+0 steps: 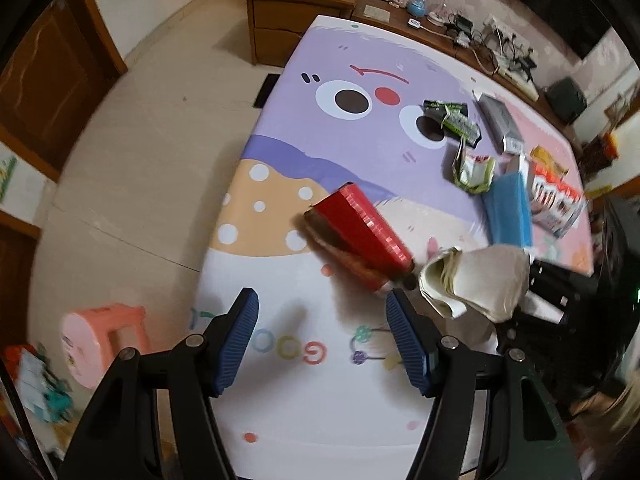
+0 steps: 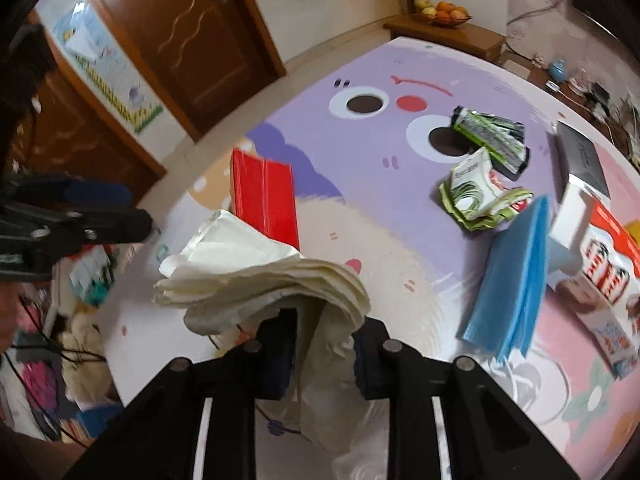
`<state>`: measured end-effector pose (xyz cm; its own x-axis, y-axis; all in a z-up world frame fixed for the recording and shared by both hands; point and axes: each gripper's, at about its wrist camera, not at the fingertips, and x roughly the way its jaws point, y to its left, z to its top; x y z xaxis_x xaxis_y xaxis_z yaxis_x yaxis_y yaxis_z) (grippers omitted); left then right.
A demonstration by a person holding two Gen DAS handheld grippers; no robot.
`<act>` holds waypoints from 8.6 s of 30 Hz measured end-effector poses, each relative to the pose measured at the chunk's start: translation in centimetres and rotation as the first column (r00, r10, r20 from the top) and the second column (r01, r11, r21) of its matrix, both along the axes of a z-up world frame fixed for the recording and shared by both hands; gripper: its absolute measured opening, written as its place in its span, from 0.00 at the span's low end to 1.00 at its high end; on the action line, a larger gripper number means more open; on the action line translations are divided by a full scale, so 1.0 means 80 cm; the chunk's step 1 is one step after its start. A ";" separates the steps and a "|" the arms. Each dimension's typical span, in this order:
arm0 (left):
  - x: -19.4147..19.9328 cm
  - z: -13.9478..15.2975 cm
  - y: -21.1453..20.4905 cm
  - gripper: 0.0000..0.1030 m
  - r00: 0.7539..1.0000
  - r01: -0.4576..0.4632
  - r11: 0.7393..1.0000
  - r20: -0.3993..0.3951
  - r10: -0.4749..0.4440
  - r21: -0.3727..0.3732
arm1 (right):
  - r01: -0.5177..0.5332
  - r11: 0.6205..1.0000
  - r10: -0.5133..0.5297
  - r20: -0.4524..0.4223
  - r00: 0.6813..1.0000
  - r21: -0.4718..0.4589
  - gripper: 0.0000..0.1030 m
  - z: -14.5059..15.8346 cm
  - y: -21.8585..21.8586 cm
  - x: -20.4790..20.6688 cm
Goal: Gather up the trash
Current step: 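Grasp the white tissues with the right gripper while the left gripper grasps the red box, then carry the red box and white tissues down toward the black bin with both grippers, then open both grippers over the bin, dropping the red box and tissues, then raise both tools back over the table, then grasp the clear plastic bottle with the left gripper, then grasp the white Kinder box with the right gripper while the left gripper holds the bottle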
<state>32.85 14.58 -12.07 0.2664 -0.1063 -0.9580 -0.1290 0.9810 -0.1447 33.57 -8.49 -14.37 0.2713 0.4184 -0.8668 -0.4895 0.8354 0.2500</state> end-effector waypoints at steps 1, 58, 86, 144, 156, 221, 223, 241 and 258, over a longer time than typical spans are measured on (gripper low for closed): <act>0.002 -0.001 0.002 0.63 1.000 -0.016 0.999 -0.004 0.016 -0.030 | 0.021 1.000 -0.021 0.006 1.000 0.014 0.22 0.003 -0.005 -0.001; -0.075 0.013 -0.061 0.12 0.967 0.246 0.968 0.060 -0.249 0.046 | 0.587 0.809 -0.587 -0.009 0.810 0.028 0.19 0.055 -0.016 -0.106; -0.407 -0.003 -0.222 0.13 0.976 0.209 0.957 0.016 -0.216 0.199 | 0.502 0.863 -0.484 -0.192 0.854 0.058 0.19 -0.004 -0.141 -0.429; -0.432 -0.207 -0.191 0.57 0.956 0.293 0.936 -0.082 -0.282 0.197 | 0.717 0.696 -0.677 -0.375 0.633 -0.046 0.47 -0.269 -0.104 -0.485; -0.479 -0.028 -0.171 0.57 0.928 0.363 0.913 0.014 -0.372 0.187 | 0.702 0.712 -0.672 -0.262 0.692 0.029 0.47 -0.079 -0.076 -0.519; 0.030 -0.085 -0.279 0.38 0.960 0.155 0.988 -0.237 -0.150 0.000 | 0.439 0.887 -0.399 -0.238 0.885 0.144 0.47 -0.018 -0.246 0.014; 0.028 -0.085 -0.277 0.37 0.963 0.139 0.990 -0.232 -0.136 -0.003 | 0.435 0.888 -0.394 -0.244 0.886 0.147 0.47 -0.020 -0.244 0.019; -0.038 -0.049 -0.254 0.26 0.956 0.152 0.965 -0.279 -0.088 0.214 | 0.378 0.908 -0.330 -0.249 0.911 0.179 0.47 -0.009 -0.216 0.024; -0.060 -0.028 -0.197 0.25 0.979 -0.066 0.952 -0.164 0.119 0.300 | 0.321 0.932 -0.294 -0.163 0.942 0.171 0.47 0.020 -0.209 0.034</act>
